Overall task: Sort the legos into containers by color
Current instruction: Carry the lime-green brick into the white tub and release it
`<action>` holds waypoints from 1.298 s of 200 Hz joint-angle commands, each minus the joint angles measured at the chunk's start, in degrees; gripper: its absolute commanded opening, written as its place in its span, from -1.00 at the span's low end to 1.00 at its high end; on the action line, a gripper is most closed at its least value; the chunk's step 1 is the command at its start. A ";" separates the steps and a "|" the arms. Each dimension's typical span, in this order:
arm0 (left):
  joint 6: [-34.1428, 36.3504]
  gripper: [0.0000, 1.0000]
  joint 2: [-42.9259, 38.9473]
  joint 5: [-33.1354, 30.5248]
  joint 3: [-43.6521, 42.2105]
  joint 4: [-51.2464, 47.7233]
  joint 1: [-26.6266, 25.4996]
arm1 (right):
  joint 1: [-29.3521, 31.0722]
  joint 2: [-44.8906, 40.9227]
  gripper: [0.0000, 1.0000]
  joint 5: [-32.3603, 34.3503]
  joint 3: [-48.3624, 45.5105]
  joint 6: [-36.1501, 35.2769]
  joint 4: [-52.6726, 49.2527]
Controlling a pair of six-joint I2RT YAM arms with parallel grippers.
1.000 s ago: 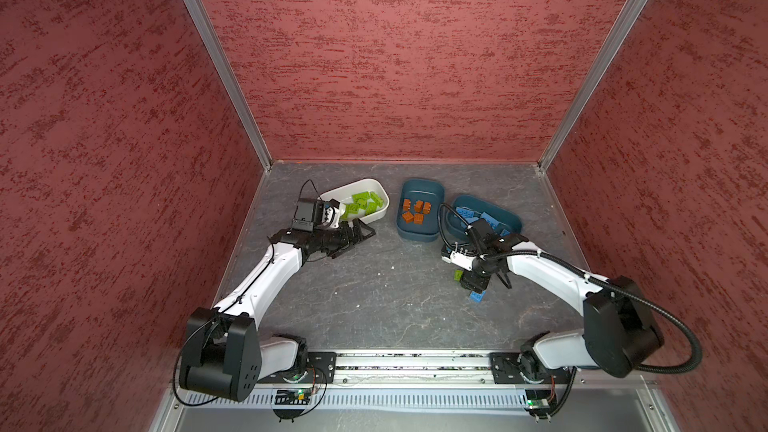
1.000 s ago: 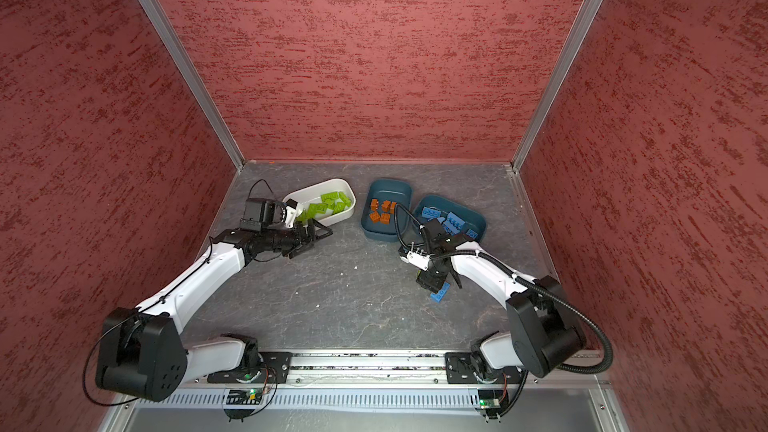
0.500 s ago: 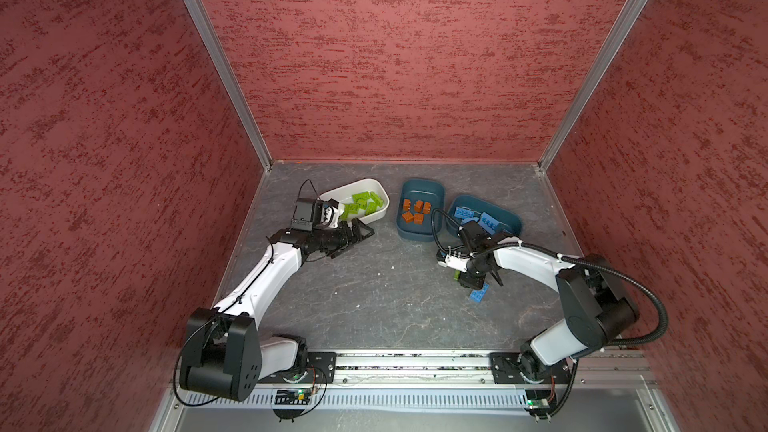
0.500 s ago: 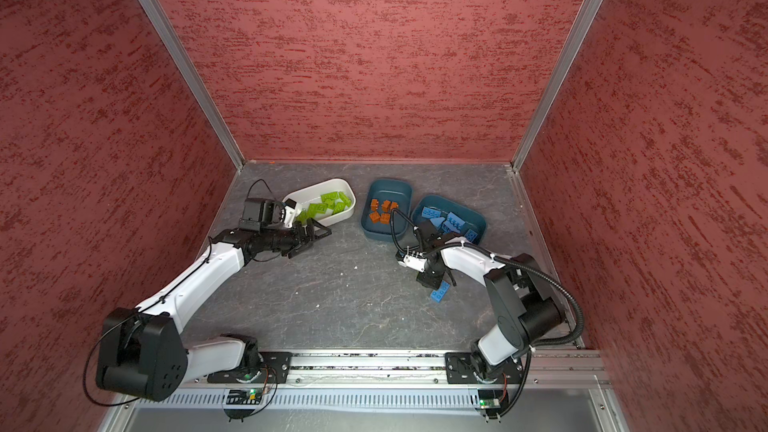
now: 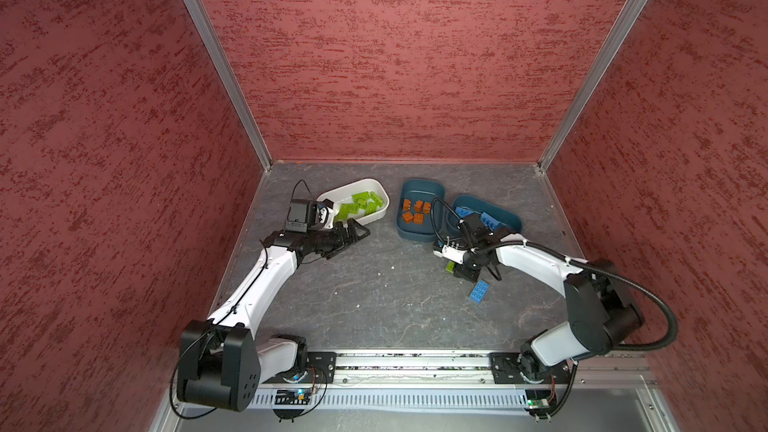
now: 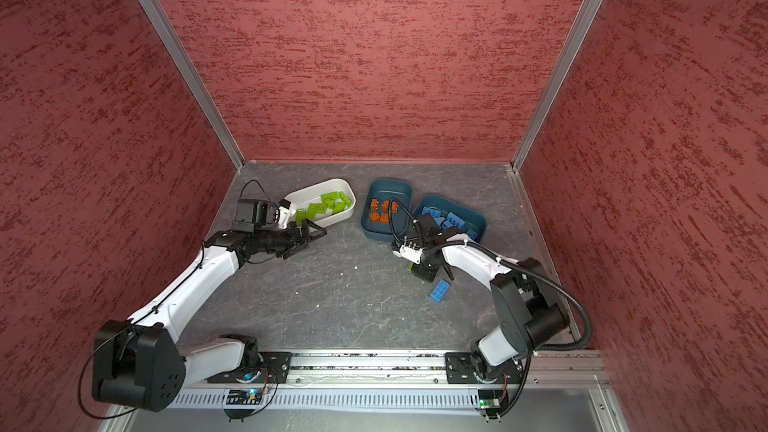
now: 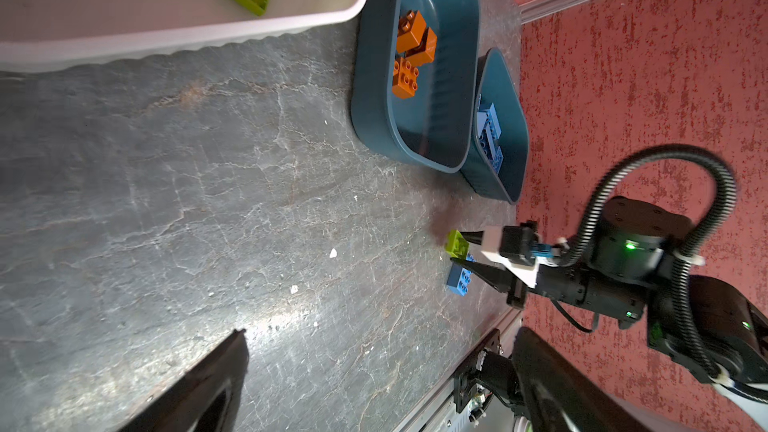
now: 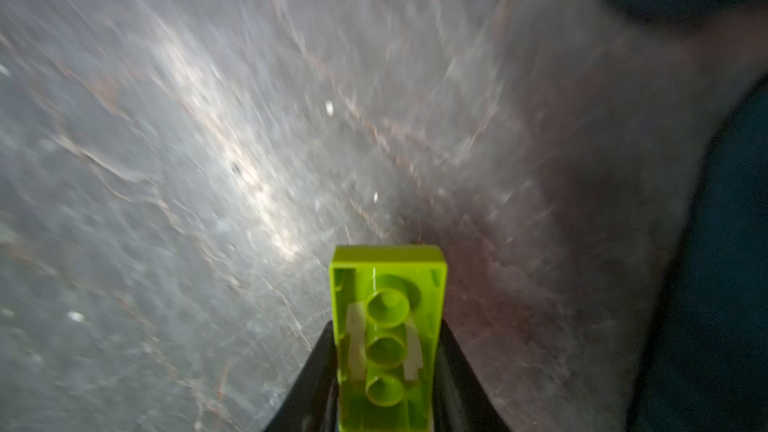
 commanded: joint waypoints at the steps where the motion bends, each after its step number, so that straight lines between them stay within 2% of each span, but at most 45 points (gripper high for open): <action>1: 2.38 1.00 -2.57 -1.11 0.45 -3.23 2.13 | 2.28 -2.78 -0.55 -10.06 5.04 6.34 4.76; 22: 2.94 1.00 -3.56 -0.91 0.60 -4.60 4.21 | 3.98 -1.12 -0.55 -13.85 9.14 11.58 10.64; 54: 3.45 0.99 -4.15 -1.50 0.49 -5.25 7.05 | 5.94 7.07 -0.57 -18.23 17.48 18.10 19.41; 110: 2.46 1.00 -3.47 -4.75 0.56 -3.60 9.98 | 8.80 25.60 -0.56 -15.79 35.53 25.53 27.53; 161: 2.31 1.00 -2.22 -4.74 0.50 -2.88 10.62 | 10.70 40.31 -0.53 -12.60 50.67 32.67 33.99; 181: 2.31 1.00 -2.41 -4.66 -0.05 -2.54 10.69 | 10.94 45.44 -0.45 -11.17 56.70 33.76 34.28; 224: 2.24 1.00 -2.36 -4.44 -0.92 -2.26 10.57 | 12.34 55.59 -0.26 -12.98 71.68 34.44 30.08; 259: 2.65 1.00 -2.28 -4.29 -0.98 -2.61 10.53 | 12.56 58.04 0.08 -12.73 75.29 34.70 28.37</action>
